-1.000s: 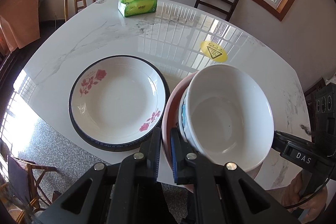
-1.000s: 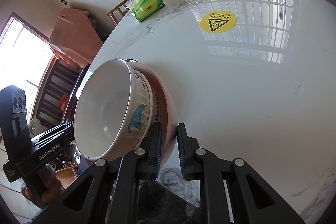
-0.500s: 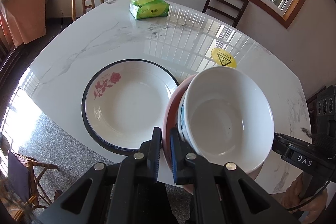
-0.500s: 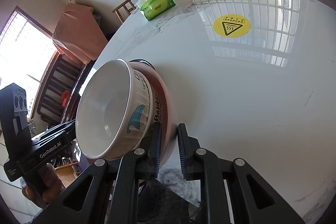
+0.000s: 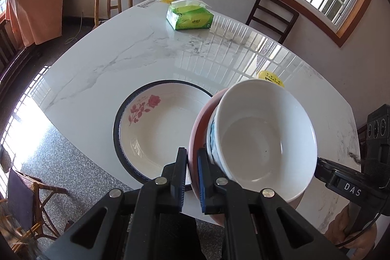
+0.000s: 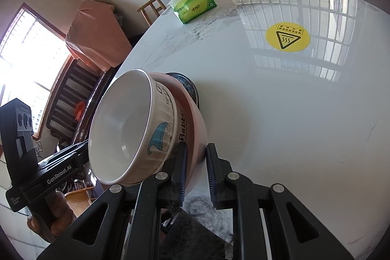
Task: Organize plates and bowls
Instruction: 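Carry the bowl stack over the pink-flower plate and lower it onto it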
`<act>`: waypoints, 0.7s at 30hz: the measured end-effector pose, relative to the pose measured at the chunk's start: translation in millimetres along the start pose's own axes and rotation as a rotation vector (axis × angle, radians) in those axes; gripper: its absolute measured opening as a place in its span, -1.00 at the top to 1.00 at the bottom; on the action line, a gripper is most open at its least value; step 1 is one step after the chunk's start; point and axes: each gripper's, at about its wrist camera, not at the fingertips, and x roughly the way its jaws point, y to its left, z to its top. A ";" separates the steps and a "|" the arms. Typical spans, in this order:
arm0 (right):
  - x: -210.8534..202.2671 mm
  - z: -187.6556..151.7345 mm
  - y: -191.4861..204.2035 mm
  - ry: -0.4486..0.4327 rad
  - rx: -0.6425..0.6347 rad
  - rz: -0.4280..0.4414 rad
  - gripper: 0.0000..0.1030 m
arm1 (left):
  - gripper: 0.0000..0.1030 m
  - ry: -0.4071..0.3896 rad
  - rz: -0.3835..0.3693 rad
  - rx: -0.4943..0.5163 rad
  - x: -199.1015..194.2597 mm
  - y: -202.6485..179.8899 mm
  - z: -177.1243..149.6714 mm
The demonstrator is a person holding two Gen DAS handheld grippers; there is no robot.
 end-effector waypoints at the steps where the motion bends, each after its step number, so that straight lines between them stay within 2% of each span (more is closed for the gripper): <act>1: 1.2 1.8 2.3 0.000 -0.001 0.004 0.67 | 0.87 -0.005 0.001 -0.005 -1.3 3.3 2.1; 11: 13.8 14.4 27.9 0.006 -0.031 0.043 0.67 | 0.87 -0.046 0.028 -0.041 -17.3 27.8 18.7; 21: 28.1 27.9 46.6 0.021 -0.049 0.065 0.67 | 0.87 -0.055 0.043 -0.077 -18.5 49.9 27.6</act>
